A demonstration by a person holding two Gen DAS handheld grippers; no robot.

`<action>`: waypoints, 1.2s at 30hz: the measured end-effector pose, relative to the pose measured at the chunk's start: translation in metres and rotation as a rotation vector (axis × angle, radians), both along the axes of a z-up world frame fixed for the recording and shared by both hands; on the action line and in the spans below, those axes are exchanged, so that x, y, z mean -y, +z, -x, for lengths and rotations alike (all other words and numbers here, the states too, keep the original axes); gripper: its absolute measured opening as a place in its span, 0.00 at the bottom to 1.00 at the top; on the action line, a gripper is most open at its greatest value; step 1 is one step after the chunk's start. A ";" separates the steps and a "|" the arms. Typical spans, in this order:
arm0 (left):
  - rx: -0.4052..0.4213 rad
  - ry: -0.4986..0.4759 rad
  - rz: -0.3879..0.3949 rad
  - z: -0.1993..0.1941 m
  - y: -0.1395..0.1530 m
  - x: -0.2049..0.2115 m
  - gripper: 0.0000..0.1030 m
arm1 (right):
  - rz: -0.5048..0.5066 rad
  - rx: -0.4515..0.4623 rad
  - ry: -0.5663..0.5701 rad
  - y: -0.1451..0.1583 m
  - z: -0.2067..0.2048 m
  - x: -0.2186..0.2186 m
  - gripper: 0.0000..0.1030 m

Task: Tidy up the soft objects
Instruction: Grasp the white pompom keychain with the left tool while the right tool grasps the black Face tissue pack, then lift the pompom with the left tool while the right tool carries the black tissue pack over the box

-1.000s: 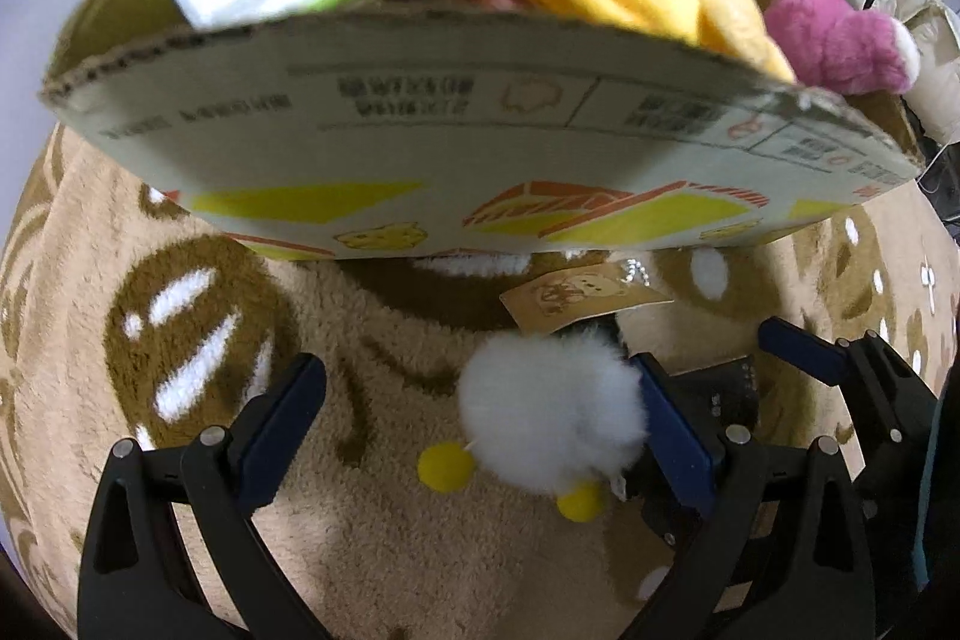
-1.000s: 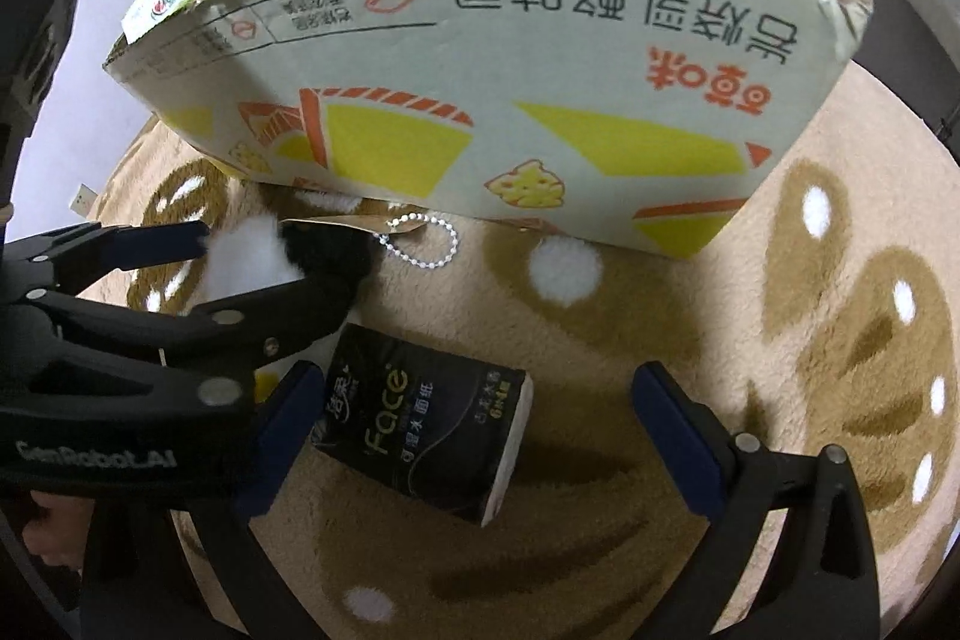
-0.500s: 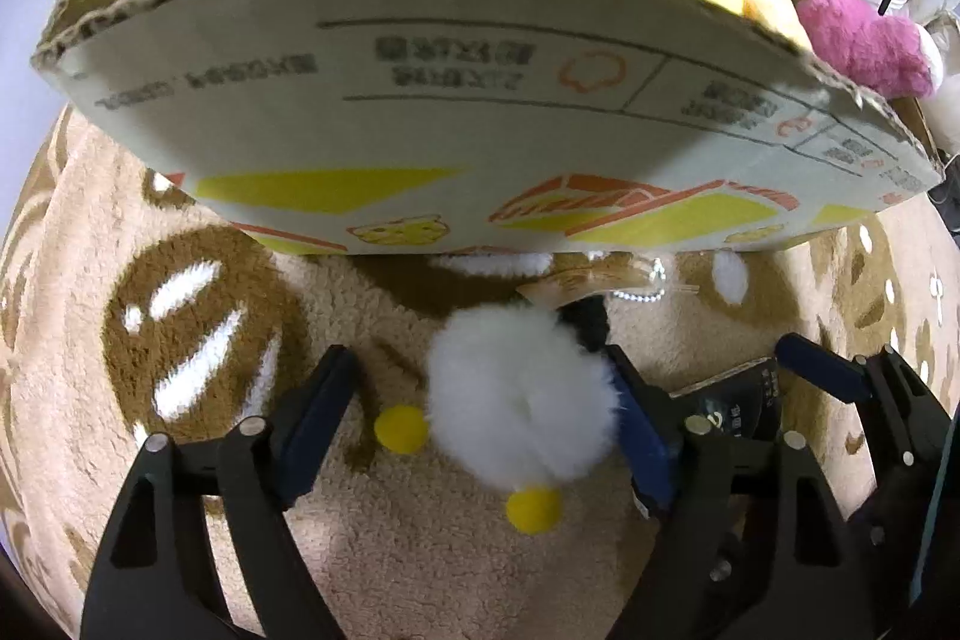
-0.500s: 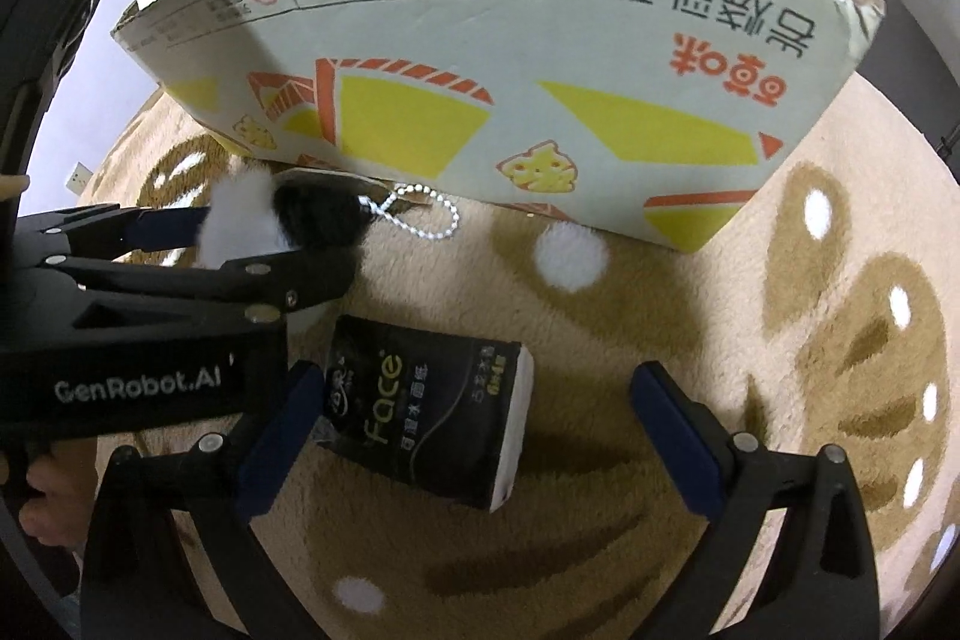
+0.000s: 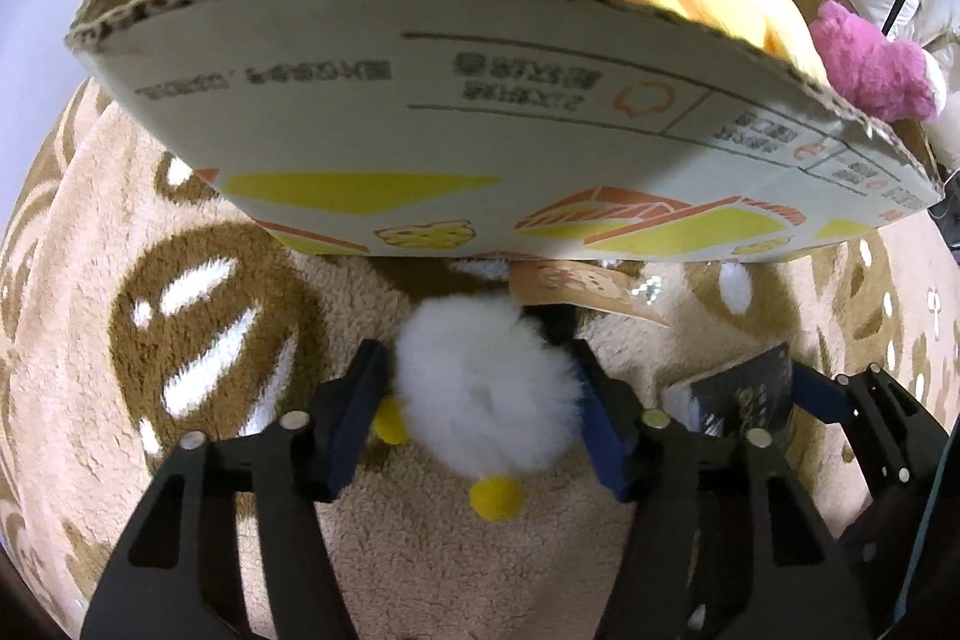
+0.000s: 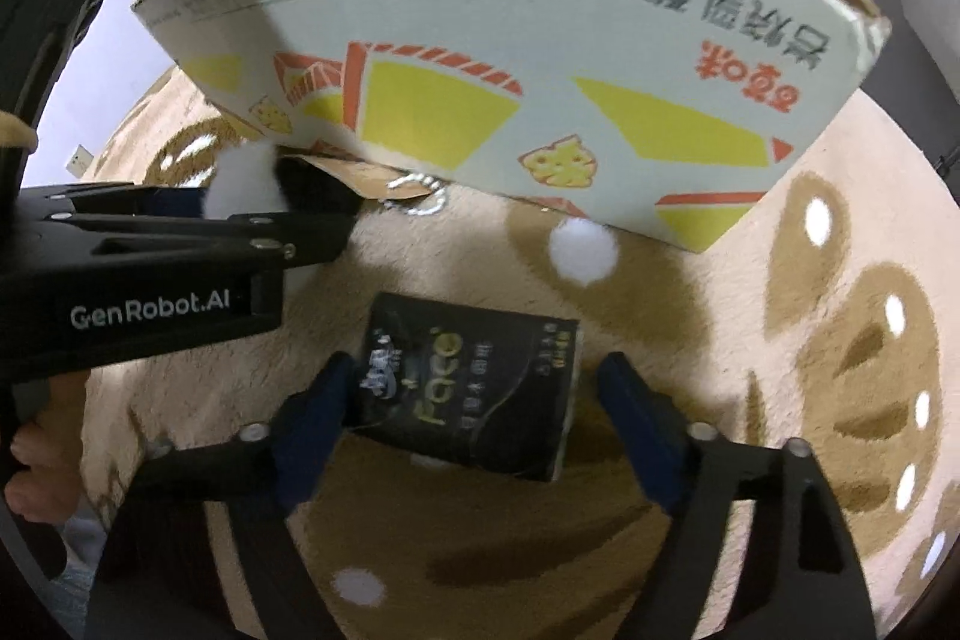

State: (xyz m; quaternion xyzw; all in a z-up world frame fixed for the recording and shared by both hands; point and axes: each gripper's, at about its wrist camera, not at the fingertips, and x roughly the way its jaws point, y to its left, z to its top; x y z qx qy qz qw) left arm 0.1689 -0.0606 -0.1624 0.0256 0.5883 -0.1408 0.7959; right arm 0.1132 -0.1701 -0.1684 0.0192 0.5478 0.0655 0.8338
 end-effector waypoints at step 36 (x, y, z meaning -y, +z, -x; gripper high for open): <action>0.516 -0.044 0.045 0.089 0.154 -0.030 0.34 | -0.039 0.377 -0.068 0.136 0.037 0.040 0.69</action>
